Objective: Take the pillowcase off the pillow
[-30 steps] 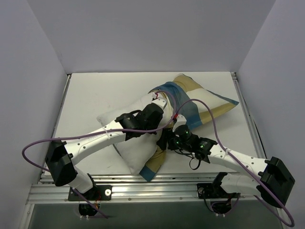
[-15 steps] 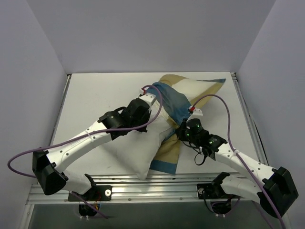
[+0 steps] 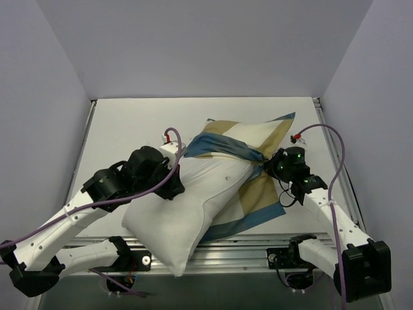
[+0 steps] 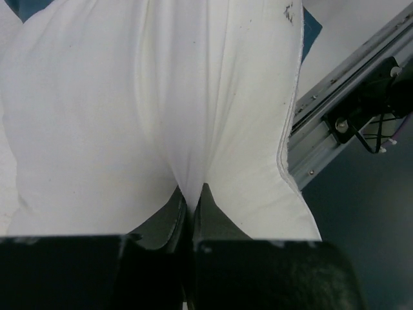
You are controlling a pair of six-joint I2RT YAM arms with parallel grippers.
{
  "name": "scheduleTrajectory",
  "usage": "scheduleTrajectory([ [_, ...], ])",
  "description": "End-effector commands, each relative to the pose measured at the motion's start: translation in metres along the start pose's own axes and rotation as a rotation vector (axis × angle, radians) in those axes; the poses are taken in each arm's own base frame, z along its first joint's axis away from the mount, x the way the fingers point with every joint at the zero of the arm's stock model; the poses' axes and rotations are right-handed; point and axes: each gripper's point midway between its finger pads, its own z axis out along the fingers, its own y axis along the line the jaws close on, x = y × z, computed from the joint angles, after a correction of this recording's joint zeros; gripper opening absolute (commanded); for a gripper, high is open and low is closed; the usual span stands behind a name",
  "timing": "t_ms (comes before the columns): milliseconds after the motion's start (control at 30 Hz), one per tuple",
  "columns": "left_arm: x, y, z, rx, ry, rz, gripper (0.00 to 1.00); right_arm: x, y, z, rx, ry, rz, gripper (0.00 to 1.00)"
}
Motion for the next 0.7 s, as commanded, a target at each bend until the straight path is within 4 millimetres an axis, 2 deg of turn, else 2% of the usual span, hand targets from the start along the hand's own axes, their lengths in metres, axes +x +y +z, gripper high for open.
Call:
scheduleTrajectory([
  [0,0.041,0.001,-0.032,0.055,0.093,-0.033,0.02,-0.040,-0.059,0.000,0.233,-0.124,0.063,0.00],
  [33,0.053,0.004,-0.023,0.048,0.127,-0.045,0.02,-0.040,-0.058,0.001,0.227,-0.117,0.059,0.00],
  [133,0.065,0.005,0.000,0.049,0.168,-0.077,0.02,-0.042,-0.041,0.005,0.144,-0.103,0.035,0.00],
  [167,0.065,0.005,0.005,0.044,0.172,-0.089,0.05,-0.038,-0.029,0.004,0.081,-0.069,0.025,0.06],
  [200,0.064,0.006,0.012,0.031,0.175,-0.097,0.16,-0.035,-0.025,0.002,0.058,-0.055,0.002,0.15],
  [233,0.056,0.005,0.016,0.035,0.146,-0.099,0.34,-0.040,-0.017,-0.005,0.029,-0.065,-0.011,0.24],
  [267,0.047,0.003,0.018,0.033,0.119,-0.102,0.64,-0.042,-0.008,-0.009,0.000,-0.071,-0.032,0.38],
  [300,0.040,0.003,0.019,0.028,0.103,-0.099,0.76,-0.034,-0.010,-0.015,0.009,-0.033,-0.062,0.44],
  [333,0.030,0.004,0.020,0.016,0.068,-0.095,0.85,-0.044,0.001,-0.026,-0.018,-0.060,-0.082,0.48],
  [367,0.015,0.001,0.015,0.018,0.027,-0.087,0.97,-0.044,0.012,-0.032,-0.046,-0.057,-0.112,0.56],
  [400,0.006,0.003,0.015,0.004,0.009,-0.084,0.96,-0.043,0.019,-0.039,-0.062,-0.047,-0.135,0.61],
  [433,-0.002,0.006,0.015,-0.018,-0.016,-0.084,0.94,-0.055,0.034,-0.050,-0.099,-0.076,-0.166,0.64],
  [467,-0.009,0.006,0.014,-0.022,-0.031,-0.082,0.94,-0.057,0.044,-0.056,-0.119,-0.081,-0.190,0.70],
  [533,-0.028,0.012,0.012,-0.039,-0.069,-0.105,0.94,-0.051,0.066,-0.065,-0.172,-0.059,-0.261,0.75],
  [567,-0.034,0.015,0.011,-0.048,-0.083,-0.119,0.94,-0.062,0.082,-0.074,-0.206,-0.082,-0.279,0.78],
  [633,-0.048,0.031,0.012,-0.085,-0.123,-0.169,0.94,-0.060,0.099,-0.078,-0.251,-0.061,-0.323,0.81],
  [667,-0.051,0.033,0.011,-0.075,-0.131,-0.189,0.94,-0.066,0.109,-0.081,-0.280,-0.075,-0.358,0.83],
])
